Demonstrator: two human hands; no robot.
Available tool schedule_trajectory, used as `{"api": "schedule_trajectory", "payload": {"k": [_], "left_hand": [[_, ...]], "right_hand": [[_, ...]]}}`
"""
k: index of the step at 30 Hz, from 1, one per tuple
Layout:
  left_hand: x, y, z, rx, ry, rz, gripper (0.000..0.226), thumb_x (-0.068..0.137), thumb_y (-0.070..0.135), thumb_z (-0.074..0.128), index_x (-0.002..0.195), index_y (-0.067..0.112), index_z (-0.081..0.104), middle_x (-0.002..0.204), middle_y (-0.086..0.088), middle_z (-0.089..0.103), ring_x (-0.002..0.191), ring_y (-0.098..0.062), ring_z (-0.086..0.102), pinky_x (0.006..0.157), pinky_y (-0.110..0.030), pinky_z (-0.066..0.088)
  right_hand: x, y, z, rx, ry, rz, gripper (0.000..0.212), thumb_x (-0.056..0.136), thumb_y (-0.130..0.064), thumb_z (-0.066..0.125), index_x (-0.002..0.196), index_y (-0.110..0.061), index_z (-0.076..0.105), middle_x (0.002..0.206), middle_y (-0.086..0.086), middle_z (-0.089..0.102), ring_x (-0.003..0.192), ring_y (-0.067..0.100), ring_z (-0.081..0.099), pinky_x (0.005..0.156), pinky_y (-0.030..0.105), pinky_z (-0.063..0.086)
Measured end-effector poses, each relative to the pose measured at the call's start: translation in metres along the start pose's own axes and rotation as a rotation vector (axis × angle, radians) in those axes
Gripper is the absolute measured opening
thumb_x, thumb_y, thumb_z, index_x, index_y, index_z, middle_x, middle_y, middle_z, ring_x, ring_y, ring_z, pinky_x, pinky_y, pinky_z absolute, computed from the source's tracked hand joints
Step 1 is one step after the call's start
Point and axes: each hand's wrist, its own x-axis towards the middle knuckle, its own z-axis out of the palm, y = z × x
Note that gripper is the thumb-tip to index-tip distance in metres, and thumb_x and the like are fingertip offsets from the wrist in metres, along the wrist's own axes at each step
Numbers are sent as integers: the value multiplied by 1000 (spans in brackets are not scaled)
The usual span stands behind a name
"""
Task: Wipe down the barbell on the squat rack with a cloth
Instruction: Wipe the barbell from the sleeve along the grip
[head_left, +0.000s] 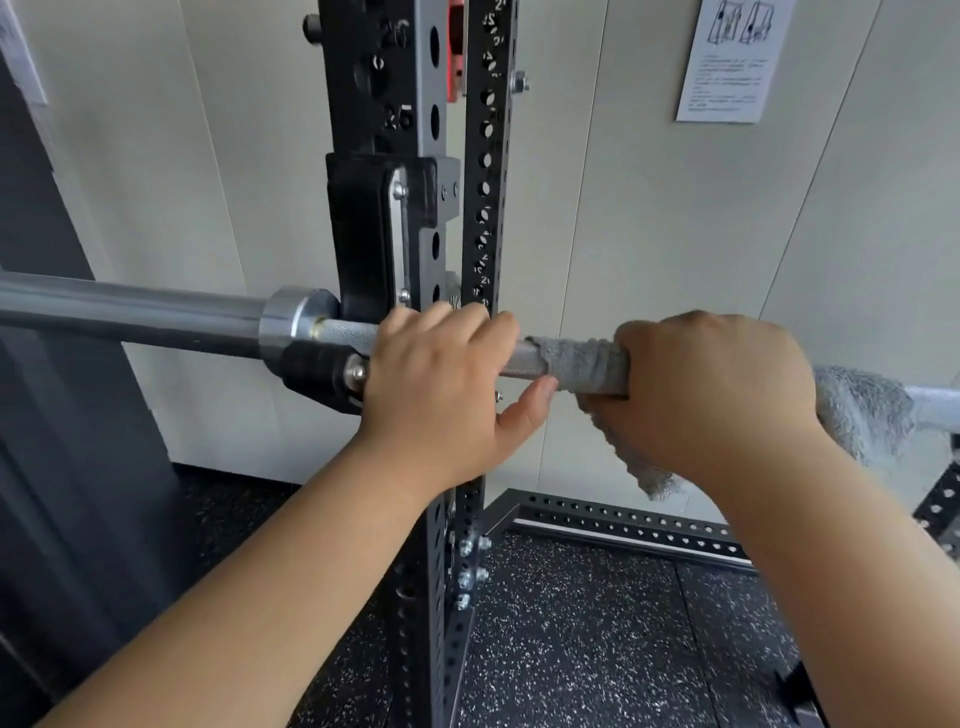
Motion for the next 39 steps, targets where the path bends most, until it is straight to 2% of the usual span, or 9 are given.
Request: {"api": "schedule_trajectory", "payload": {"k": [5, 9, 13, 16, 22, 27, 32, 35, 39], "left_hand": [[-2, -2, -2, -1, -29, 18, 45, 99, 58, 39, 93, 18, 59, 81, 4, 52, 76, -24, 47, 74, -43, 38], [-2, 1, -8, 0, -72, -18, 44, 98, 57, 37, 96, 19, 60, 85, 5, 54, 80, -23, 47, 77, -41, 34], [-2, 4, -12, -10, -107, -38, 40, 98, 56, 36, 96, 22, 57, 85, 7, 51, 82, -21, 46, 79, -42, 37], [-1, 4, -13, -4, -140, -49, 43, 98, 55, 34, 100, 20, 59, 87, 6, 51, 84, -21, 48, 82, -45, 41], [-5, 7, -11, -5, -86, -59, 41, 99, 52, 39, 99, 17, 61, 87, 4, 52, 83, -23, 47, 81, -44, 39], [-7, 9, -14, -15, -143, -94, 40, 101, 51, 40, 109, 19, 62, 96, 5, 57, 92, -23, 50, 91, -43, 41], [-9, 8, -25, 36, -290, -68, 51, 97, 54, 41, 132, 19, 54, 116, 4, 56, 111, -23, 50, 107, -42, 38], [-10, 7, -38, 48, -344, -54, 53, 96, 44, 48, 143, 18, 50, 124, 4, 57, 120, -22, 52, 115, -41, 38], [1, -5, -68, 30, -353, -90, 46, 97, 41, 40, 137, 28, 58, 122, 12, 64, 114, -13, 59, 105, -38, 49]], "right_hand": [[-10, 23, 2, 68, 62, -128, 54, 81, -74, 65, 71, -27, 40, 51, -9, 42, 43, 16, 40, 50, 18, 20], [-10, 29, -4, 92, 47, -112, 57, 80, -83, 58, 70, -29, 43, 49, -12, 43, 43, 10, 41, 48, 19, 20], [0, 11, -12, 111, -96, -28, 74, 68, -100, 35, 66, -28, 52, 57, -11, 52, 52, 10, 50, 51, 24, 36], [13, -3, -15, 115, -163, -70, 81, 65, -100, 22, 69, -27, 57, 64, -8, 57, 58, 13, 55, 54, 26, 41], [4, 6, -6, 111, -27, -136, 64, 83, -90, 35, 76, -27, 44, 63, -9, 51, 55, 13, 50, 51, 27, 34], [-9, 20, -4, 136, 19, -122, 60, 82, -88, 43, 78, -28, 45, 58, -11, 48, 54, 10, 48, 48, 23, 28], [2, 4, -18, 91, -130, -69, 74, 75, -100, 34, 77, -29, 51, 68, -11, 55, 64, 13, 59, 54, 26, 40], [17, -21, -18, 75, -157, -114, 73, 79, -98, 36, 81, -27, 53, 71, -10, 57, 67, 17, 62, 58, 28, 44], [13, -32, -10, 107, -34, -163, 56, 88, -84, 37, 85, -29, 43, 70, -9, 54, 59, 14, 53, 54, 27, 39]]}}
